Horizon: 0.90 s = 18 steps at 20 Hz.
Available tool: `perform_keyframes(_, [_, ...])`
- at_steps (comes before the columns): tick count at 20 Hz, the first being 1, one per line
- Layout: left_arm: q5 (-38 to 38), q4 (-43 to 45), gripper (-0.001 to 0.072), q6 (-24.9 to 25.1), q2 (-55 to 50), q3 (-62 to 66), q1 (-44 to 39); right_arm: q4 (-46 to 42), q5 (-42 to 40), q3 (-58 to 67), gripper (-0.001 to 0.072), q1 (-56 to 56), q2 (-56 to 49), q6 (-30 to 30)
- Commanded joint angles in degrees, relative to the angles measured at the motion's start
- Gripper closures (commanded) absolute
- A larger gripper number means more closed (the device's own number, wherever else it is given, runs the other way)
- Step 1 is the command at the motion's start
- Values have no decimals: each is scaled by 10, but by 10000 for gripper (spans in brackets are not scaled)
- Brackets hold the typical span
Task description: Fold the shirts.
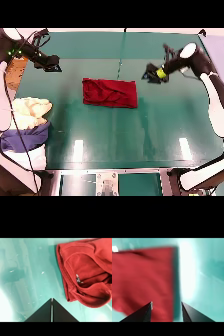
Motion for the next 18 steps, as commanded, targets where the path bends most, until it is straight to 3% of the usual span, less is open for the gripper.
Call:
perform_keyframes(1, [2, 7, 686, -12, 0, 0, 0, 104, -48, -101, 278, -30, -31, -62])
perform_keyframes(7, [1, 7, 686, -12, 0, 0, 0, 287, -83, -104, 283, 47, -113, -154])
perform_keyframes(8, [1, 7, 686, -12, 0, 0, 0, 294, -84, -98, 355, 58, -115, -155])
perform_keyframes(9, [0, 7, 686, -12, 0, 0, 0, 298, -80, -88, 523, 64, -115, -160])
perform_keyframes(10, [-2, 7, 686, -12, 0, 0, 0, 306, -62, -70, 645, 64, -114, -167])
perform_keyframes(11, [-3, 7, 686, -11, 0, 0, 0, 309, -40, -44, 694, 58, -108, -170])
perform_keyframes(14, [-3, 7, 686, -11, 0, 0, 0, 292, -23, 30, 695, 16, -38, -158])
perform_keyframes(18, [-12, 6, 686, -11, 0, 0, 0, 224, 10, 97, 695, -101, 78, -85])
